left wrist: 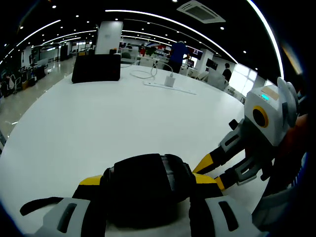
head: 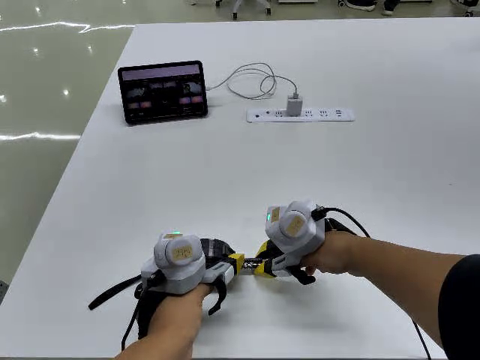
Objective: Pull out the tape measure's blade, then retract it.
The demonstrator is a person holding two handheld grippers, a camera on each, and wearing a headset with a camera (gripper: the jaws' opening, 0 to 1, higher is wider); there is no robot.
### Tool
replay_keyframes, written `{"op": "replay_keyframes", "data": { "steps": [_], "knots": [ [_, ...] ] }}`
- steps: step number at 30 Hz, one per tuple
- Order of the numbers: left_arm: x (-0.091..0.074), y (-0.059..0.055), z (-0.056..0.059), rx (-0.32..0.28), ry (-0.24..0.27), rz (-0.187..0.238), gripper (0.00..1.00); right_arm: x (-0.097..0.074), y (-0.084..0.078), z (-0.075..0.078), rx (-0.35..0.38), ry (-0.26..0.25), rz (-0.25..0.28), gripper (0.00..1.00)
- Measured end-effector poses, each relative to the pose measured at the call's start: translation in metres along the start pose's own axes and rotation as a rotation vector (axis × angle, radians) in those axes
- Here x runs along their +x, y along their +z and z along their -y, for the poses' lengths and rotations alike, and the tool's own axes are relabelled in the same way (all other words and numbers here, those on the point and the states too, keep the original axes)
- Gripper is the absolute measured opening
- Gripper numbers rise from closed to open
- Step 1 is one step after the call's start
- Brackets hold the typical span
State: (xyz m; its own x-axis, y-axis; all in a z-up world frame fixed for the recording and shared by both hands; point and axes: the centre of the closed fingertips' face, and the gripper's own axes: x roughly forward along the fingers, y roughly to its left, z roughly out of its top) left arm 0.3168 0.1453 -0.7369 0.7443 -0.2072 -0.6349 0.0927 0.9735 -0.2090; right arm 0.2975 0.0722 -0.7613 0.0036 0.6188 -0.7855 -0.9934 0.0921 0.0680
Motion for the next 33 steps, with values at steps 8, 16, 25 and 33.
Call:
{"op": "replay_keyframes", "data": {
  "steps": [8, 16, 25, 33],
  "knots": [
    [0.0, 0.0, 0.0, -0.006, -0.001, 0.0, 0.64, 0.004, 0.004, 0.0, 0.008, -0.005, 0.011, 0.11],
    [-0.001, 0.0, 0.0, -0.006, -0.009, -0.002, 0.64, 0.011, 0.014, -0.003, -0.003, -0.003, 0.026, 0.11],
    [-0.001, -0.001, 0.0, -0.006, -0.015, -0.006, 0.64, 0.014, 0.021, -0.004, -0.007, 0.003, 0.037, 0.11],
    [-0.001, -0.001, 0.001, -0.005, -0.021, -0.007, 0.64, 0.017, 0.022, -0.005, -0.023, 0.007, 0.036, 0.11]
  ]
}}
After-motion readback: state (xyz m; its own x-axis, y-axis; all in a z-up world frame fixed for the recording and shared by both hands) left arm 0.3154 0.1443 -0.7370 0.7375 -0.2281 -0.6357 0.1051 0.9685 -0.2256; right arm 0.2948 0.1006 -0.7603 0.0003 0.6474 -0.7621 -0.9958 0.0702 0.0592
